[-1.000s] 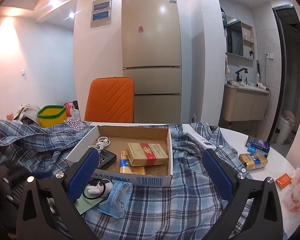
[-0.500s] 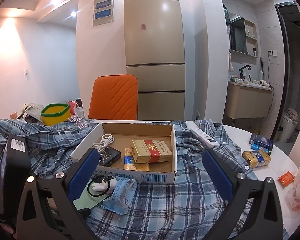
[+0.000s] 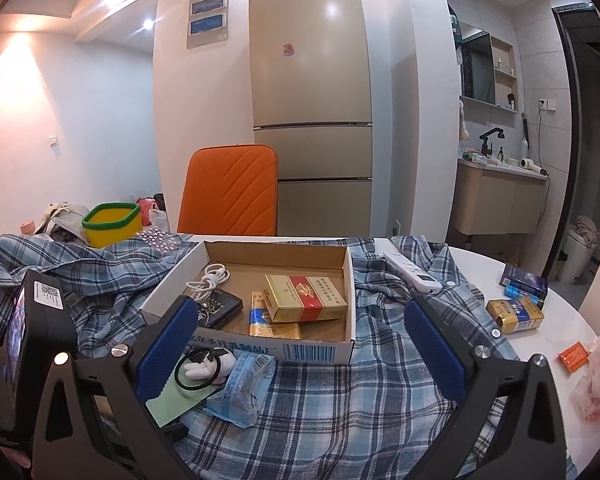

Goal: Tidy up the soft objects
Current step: 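Lower the left gripper and grasp the green card, then lower the right gripper and grasp the blue-wrapped packet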

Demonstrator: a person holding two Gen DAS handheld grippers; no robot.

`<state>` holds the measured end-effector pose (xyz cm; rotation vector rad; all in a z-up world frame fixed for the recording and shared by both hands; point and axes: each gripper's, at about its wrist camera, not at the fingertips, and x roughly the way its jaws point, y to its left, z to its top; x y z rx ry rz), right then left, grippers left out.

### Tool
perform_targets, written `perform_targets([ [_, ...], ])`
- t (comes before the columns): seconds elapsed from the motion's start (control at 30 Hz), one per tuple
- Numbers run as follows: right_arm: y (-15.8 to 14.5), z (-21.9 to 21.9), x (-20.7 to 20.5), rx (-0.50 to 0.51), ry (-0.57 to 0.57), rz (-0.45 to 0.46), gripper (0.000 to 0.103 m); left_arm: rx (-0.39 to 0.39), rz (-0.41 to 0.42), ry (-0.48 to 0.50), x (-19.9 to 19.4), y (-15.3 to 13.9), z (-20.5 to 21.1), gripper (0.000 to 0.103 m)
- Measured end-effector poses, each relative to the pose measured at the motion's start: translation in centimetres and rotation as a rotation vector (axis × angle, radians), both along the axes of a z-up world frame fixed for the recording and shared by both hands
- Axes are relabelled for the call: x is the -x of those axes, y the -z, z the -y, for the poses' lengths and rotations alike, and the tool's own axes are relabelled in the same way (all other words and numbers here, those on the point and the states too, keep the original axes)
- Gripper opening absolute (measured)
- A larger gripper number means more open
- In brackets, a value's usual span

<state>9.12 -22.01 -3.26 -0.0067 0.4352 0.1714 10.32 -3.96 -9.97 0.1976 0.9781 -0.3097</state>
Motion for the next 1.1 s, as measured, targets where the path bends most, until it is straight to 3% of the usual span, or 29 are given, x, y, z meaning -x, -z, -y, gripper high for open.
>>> perform_targets([
  [0.03,0.0,0.0,0.0,0.000,0.001,-0.001,0.103,-0.008,0.005,-0.012,0.0,0.0,-0.1,0.073],
  [0.27,0.1,0.1,0.0,-0.001,0.004,0.000,0.103,-0.005,0.059,-0.013,0.7,-0.8,-0.2,0.072],
  [0.43,-0.1,1.0,0.0,-0.022,0.020,-0.006,0.103,0.056,0.122,-0.066,1.2,-2.3,-1.7,0.072],
  [0.63,-0.2,2.6,-1.2,-0.083,0.058,-0.069,0.103,0.115,0.392,-0.064,4.6,-5.8,-2.3,0.072],
  [0.77,0.1,2.0,-1.9,-0.076,0.039,-0.141,0.103,0.122,0.539,-0.131,6.1,-7.4,-2.9,0.072],
  [0.93,0.6,0.2,-3.2,-0.071,0.009,-0.281,0.102,0.154,0.551,-0.193,5.9,-7.8,-4.0,0.072],
  [1.1,1.2,-1.7,-4.5,-0.076,-0.032,-0.362,0.101,0.127,0.541,-0.238,5.6,-7.8,-4.3,0.072],
])
